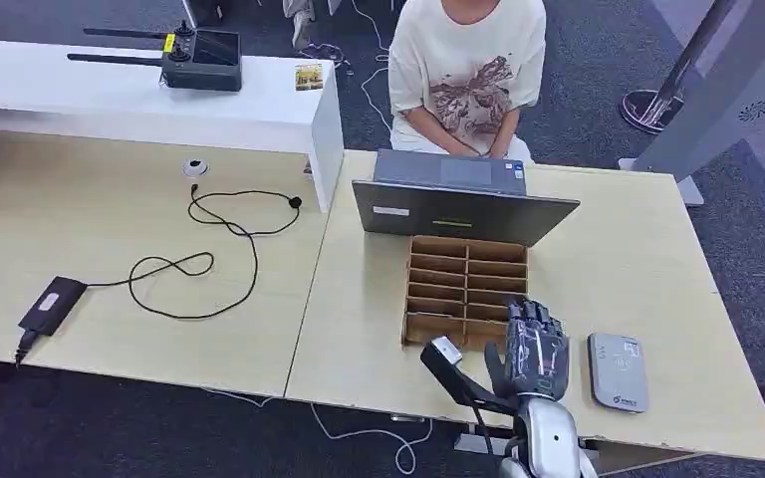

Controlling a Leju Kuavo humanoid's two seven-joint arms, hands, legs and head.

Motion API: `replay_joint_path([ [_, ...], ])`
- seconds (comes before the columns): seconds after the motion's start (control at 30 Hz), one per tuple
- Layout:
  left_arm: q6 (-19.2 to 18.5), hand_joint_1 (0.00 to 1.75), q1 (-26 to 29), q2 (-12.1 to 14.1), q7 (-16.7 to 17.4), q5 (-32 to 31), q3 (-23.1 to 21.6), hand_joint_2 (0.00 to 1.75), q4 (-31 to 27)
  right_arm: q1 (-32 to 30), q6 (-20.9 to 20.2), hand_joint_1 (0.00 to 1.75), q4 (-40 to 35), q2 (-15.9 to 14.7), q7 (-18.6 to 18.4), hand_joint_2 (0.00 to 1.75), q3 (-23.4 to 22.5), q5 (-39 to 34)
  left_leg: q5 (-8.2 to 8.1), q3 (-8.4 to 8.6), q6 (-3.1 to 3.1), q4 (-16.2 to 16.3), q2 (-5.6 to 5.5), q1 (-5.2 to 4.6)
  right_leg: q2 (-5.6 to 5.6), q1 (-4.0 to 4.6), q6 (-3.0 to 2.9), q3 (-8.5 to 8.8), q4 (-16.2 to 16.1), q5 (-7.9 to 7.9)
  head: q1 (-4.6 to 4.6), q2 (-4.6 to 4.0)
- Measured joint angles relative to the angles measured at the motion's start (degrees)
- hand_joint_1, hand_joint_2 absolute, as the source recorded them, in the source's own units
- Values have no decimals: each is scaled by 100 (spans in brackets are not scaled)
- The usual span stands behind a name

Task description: Pass the card to the sensor for recognition and then transmit it.

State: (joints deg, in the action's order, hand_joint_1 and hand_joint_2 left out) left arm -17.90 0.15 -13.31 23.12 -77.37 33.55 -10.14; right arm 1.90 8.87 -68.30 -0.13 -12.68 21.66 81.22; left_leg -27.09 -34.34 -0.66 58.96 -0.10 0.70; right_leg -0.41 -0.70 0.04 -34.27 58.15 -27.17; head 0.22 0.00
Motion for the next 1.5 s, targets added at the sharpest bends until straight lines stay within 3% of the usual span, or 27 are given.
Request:
replay_joint_path([
  [0.83, 15, 0, -2, -46, 7, 20, 0, 0, 0, 100, -17, 63, 133, 2, -18, 175, -190, 44, 0, 0, 0, 0, 0, 0, 0, 0, 0, 0, 0, 0, 0, 0],
  [1.37, 31, 0, 1, -96, -57, -144, -96, 0, 0, -383, -103, 72, -441, 48, -15, 175, -809, 284, -1, 0, 0, 0, 0, -1, 0, 0, 0, -1, -1, 0, 0, 0],
  [1.5, 24, 0, 1, -96, -57, -184, -109, 0, 0, -512, -136, 66, -586, 48, -17, 175, -922, 339, -1, 0, 0, 0, 0, -1, 1, 0, 0, -1, -1, 0, 0, 0],
])
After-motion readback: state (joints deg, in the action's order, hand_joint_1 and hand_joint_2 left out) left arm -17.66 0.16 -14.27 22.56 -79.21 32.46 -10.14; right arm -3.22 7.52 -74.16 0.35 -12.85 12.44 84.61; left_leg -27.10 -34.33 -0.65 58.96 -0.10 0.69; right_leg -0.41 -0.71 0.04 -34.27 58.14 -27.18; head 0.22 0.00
